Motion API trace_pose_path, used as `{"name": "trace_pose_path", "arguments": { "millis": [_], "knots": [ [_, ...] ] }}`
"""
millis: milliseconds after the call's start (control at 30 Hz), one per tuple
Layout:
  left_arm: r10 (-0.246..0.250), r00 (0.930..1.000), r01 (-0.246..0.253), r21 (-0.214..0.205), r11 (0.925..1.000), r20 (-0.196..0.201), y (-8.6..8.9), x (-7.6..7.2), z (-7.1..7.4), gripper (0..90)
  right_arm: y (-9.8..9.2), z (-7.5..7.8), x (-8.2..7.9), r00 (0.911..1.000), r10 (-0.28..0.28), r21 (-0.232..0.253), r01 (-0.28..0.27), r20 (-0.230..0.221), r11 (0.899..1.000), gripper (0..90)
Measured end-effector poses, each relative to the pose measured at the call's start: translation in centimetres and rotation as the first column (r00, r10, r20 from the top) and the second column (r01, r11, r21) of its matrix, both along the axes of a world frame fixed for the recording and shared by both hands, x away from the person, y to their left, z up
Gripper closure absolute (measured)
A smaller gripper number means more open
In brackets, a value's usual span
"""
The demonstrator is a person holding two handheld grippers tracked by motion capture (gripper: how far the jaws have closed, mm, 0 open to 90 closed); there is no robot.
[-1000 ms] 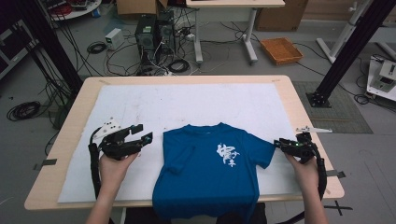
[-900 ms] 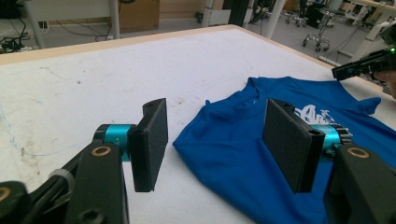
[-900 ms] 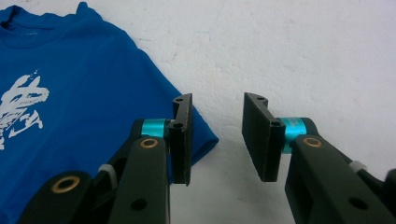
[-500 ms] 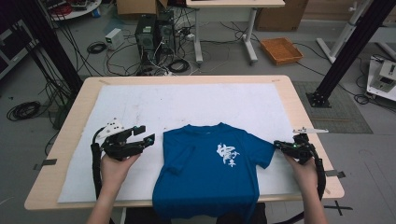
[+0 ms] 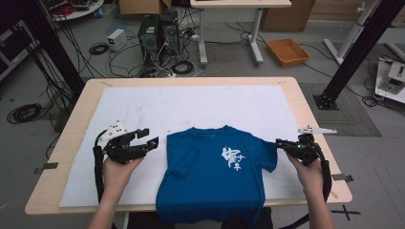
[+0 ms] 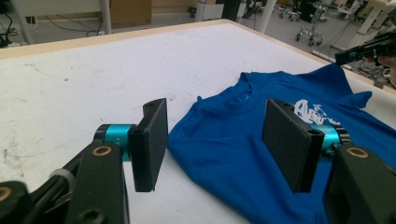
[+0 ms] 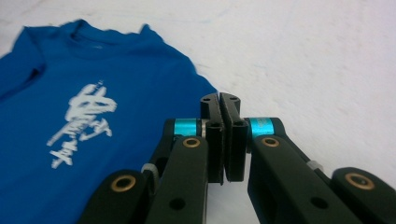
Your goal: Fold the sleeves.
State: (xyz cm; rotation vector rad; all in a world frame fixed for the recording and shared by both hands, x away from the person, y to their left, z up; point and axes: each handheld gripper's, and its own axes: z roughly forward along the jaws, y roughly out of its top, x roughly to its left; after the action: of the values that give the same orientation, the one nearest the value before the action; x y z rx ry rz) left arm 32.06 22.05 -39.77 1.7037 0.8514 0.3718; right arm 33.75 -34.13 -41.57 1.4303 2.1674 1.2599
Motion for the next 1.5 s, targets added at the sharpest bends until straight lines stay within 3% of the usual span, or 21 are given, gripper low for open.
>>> {"name": "trace_pose_path", "arguments": {
  "millis": [233, 500, 700, 733, 867, 1033, 1067, 1333, 1467, 1500],
  "knots": [
    [-0.008, 0.9999, 0.008, 0.003, 1.0, -0.009, -0.1, 0.1, -0.1, 41.0, 1.6, 1.3, -0.2, 0.9988, 0.045, 0.079, -0.046, 0.02, 0.996, 89.2],
    [-0.024, 0.9995, 0.024, -0.009, 0.9997, -0.021, -0.4, 0.3, -0.1, 41.0, 4.1, 2.0, 0.0, 0.9966, 0.078, 0.082, -0.08, 0.026, 0.993, 89.2],
    [-0.037, 0.9986, 0.036, -0.019, 0.9992, -0.039, -0.4, 0.4, -0.2, 41.0, 7.3, 2.6, 0.4, 0.9947, 0.099, 0.049, -0.1, 0.027, 0.994, 89.1],
    [-0.038, 0.9984, 0.037, -0.019, 0.9991, -0.041, -0.5, 0.5, -0.3, 41.0, 8.5, 2.6, 0.6, 0.9941, 0.107, 0.033, -0.107, 0.018, 0.994, 89.1],
    [-0.051, 0.9974, 0.05, -0.016, 0.9986, -0.051, -0.7, 0.6, -0.4, 41.0, 10.8, 2.4, 1.1, 0.9927, 0.121, -0.004, -0.121, 0.005, 0.993, 89.1],
    [-0.057, 0.9967, 0.056, -0.014, 0.9983, -0.058, -0.8, 0.7, -0.5, 41.0, 12.2, 2.2, 1.5, 0.9927, 0.12, -0.027, -0.12, -0.01, 0.992, 89.1],
    [-0.061, 0.9961, 0.06, -0.014, 0.9981, -0.064, -0.8, 0.8, -0.5, 41.0, 13.4, 1.9, 1.9, 0.9911, 0.131, -0.043, -0.132, -0.023, 0.99, 89.1],
    [-0.07, 0.9948, 0.069, -0.006, 0.9976, -0.075, -1.3, 0.8, -0.7, 41.0, 16.0, 0.6, 2.7, 0.983, 0.18, -0.073, -0.182, -0.037, 0.981, 88.1],
    [-0.075, 0.9941, 0.076, -0.002, 0.9971, -0.078, -1.5, 0.9, -0.8, 41.0, 16.4, 0.4, 2.9, 0.9793, 0.2, -0.069, -0.202, -0.028, 0.977, 82.7],
    [-0.077, 0.9937, 0.078, 0.002, 0.997, -0.081, -1.5, 0.9, -0.9, 40.9, 16.6, 0.4, 2.9, 0.9739, 0.226, -0.061, -0.227, -0.021, 0.972, 76.1]
  ]
}}
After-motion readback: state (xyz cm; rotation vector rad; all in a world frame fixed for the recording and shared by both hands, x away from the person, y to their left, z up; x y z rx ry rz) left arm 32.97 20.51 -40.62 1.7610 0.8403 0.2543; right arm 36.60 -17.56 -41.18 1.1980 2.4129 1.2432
